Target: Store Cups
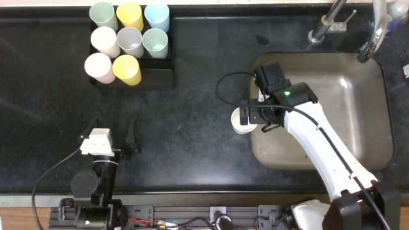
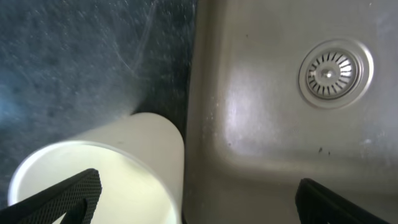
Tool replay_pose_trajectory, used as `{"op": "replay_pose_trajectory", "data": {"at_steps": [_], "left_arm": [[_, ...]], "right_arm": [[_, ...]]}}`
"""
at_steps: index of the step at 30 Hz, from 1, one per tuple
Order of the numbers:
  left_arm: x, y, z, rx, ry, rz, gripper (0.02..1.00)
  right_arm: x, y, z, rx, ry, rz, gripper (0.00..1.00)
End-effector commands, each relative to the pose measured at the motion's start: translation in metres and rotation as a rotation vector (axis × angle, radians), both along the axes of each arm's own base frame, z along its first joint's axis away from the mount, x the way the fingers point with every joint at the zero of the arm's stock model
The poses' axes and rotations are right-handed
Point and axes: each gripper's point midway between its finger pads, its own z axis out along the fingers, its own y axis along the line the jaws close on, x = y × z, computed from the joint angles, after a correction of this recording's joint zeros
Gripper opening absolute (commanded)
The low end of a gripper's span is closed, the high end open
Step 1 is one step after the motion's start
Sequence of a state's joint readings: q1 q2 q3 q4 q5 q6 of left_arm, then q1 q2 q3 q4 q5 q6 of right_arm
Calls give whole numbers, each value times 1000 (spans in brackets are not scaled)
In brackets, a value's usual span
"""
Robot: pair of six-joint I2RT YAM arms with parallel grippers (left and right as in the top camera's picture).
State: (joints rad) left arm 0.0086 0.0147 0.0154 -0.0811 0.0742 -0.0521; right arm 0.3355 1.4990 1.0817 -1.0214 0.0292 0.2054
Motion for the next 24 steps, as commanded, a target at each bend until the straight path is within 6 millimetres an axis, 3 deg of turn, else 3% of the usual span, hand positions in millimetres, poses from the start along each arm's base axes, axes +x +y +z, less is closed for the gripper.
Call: {"op": "replay_pose_trajectory", "data": {"at_steps": [1, 5, 6, 7, 8, 9, 18, 21, 24], "left_arm": [[0, 2, -1, 0, -6, 11, 998], [0, 2, -1, 0, -6, 11, 998], [0, 2, -1, 0, -7, 11, 998], [0, 2, -1, 0, -6, 11, 998], [0, 2, 0, 0, -7, 11, 1000], [0, 2, -1, 0, -6, 11, 1000], [0, 2, 0, 0, -7, 11, 1000], [0, 2, -1, 0, -6, 11, 1000], [0, 2, -1, 0, -6, 11, 1000]], "right_arm": [[-4, 2, -11, 5, 9, 19, 996], [-3, -2, -19, 7, 3, 5, 1000], [-4, -3, -22, 7, 3, 1, 961], [-4, -4, -25, 7, 3, -3, 847], [-4, -5, -28, 8, 1, -4, 496], [-5, -5, -31, 9, -1, -5, 42], [0, 10, -25, 75, -19, 11, 42], [8, 22, 3, 107, -54, 20, 45], [21, 40, 50, 146, -112, -15, 42]]}}
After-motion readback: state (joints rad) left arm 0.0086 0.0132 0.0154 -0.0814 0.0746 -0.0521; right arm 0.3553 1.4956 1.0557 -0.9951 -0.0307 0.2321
